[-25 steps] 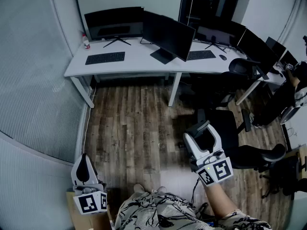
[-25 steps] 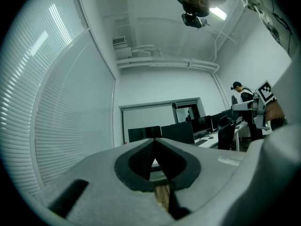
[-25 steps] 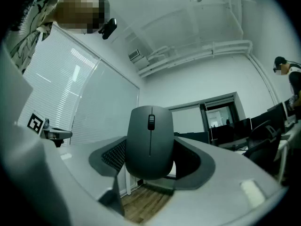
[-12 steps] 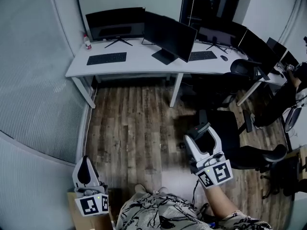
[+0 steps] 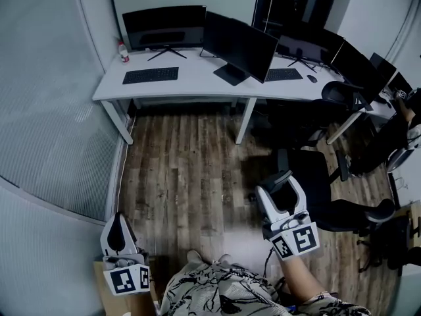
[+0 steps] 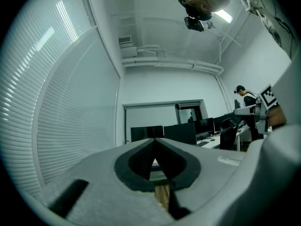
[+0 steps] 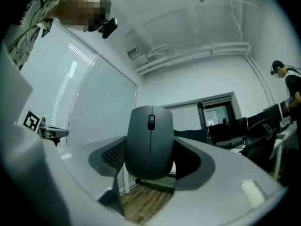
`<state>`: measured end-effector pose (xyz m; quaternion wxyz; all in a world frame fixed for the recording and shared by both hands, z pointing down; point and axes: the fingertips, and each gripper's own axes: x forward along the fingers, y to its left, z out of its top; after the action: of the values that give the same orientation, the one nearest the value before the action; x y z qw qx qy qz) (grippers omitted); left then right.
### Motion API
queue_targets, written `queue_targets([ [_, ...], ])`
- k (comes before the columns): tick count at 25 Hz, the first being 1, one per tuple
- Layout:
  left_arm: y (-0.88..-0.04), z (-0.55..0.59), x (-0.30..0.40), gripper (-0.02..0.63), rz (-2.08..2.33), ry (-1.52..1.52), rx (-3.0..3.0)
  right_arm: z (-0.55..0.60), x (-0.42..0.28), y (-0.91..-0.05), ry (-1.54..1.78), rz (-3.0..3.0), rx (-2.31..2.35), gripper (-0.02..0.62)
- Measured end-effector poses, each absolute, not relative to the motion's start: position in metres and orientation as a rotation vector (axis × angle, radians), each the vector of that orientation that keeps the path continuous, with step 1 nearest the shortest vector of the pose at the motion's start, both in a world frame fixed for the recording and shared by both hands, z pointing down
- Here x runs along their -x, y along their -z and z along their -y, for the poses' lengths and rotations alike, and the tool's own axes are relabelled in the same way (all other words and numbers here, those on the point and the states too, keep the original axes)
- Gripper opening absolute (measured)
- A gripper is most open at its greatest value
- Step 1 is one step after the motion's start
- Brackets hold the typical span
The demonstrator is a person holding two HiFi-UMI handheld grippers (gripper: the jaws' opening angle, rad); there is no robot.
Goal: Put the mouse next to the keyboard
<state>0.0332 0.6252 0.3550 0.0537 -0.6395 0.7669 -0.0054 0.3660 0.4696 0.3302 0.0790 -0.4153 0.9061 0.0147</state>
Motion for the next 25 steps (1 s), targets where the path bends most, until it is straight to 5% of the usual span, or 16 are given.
queue_targets([
  [25, -0.371, -0.591, 0.022, -0.002, -2.292, 0.026, 2.026, -0.449, -0.31, -0.34, -0.057, -2.712, 1.302, 0.299],
])
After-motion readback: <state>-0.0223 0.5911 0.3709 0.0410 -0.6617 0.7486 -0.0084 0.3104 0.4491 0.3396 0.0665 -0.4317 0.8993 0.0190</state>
